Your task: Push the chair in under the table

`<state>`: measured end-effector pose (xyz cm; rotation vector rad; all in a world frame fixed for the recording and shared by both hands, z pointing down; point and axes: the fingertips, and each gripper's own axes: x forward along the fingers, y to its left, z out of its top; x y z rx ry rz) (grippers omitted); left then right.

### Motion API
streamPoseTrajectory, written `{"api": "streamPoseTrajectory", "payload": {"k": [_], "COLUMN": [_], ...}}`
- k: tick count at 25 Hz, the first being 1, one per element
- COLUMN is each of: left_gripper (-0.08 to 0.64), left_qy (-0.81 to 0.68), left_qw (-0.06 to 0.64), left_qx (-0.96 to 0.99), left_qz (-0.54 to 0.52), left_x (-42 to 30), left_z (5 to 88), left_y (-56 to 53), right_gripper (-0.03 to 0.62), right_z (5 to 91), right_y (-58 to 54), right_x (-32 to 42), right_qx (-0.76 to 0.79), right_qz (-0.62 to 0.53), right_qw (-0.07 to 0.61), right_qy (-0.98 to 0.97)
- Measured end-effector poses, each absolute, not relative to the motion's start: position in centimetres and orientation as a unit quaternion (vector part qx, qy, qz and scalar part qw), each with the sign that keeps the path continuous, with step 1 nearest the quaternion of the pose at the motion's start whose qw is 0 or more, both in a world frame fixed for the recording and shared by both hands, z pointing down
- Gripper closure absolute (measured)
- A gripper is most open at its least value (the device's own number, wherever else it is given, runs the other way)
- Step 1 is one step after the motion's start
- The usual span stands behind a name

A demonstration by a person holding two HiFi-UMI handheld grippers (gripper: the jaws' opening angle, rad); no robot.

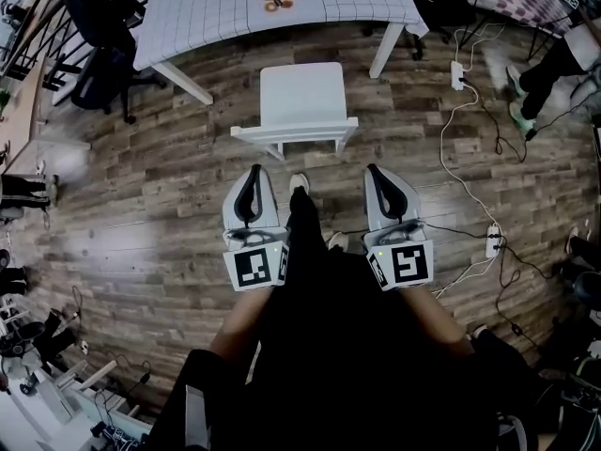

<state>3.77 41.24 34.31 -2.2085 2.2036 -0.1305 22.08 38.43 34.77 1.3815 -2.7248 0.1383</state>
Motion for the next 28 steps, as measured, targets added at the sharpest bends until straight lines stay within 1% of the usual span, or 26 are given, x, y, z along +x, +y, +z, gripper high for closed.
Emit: {"api": "streamPoseTrajectory", "payload": {"k": [6,18,23,28], "left_gripper": [0.551,0.551,0.551,0.551], "left_qy": [0.711,0.695,0.666,0.642], "left_qw": [-0.01,-0.033,-0.055,-0.047], "left_qx": [-0.703,-0.717,-0.742,-0.764], "left_qz": [-0.036,-0.042,-0.058,-0.052], "left_x": [-0.1,-6.9,-8.4,-9.2], "left_z": [35.6,36.6,37.6,37.4], "left_y": [36.4,27.8,24.9,22.1], "right_gripper": [0.594,0.594,0.594,0.594], "right_z": [35.3,35.2,35.9,36.8], "right_y": [33.5,23.4,20.8,18.7], "right_x": [18.5,11.8,9.7,8.9], "right_qx": [0.441,0.458,0.468,0.493], "right_qz": [0.039,0.045,0.058,0.066], "right_qw": [0.074,0.09,0.093,0.103], "right_qy": [-0.893,-0.883,-0.877,-0.862]}}
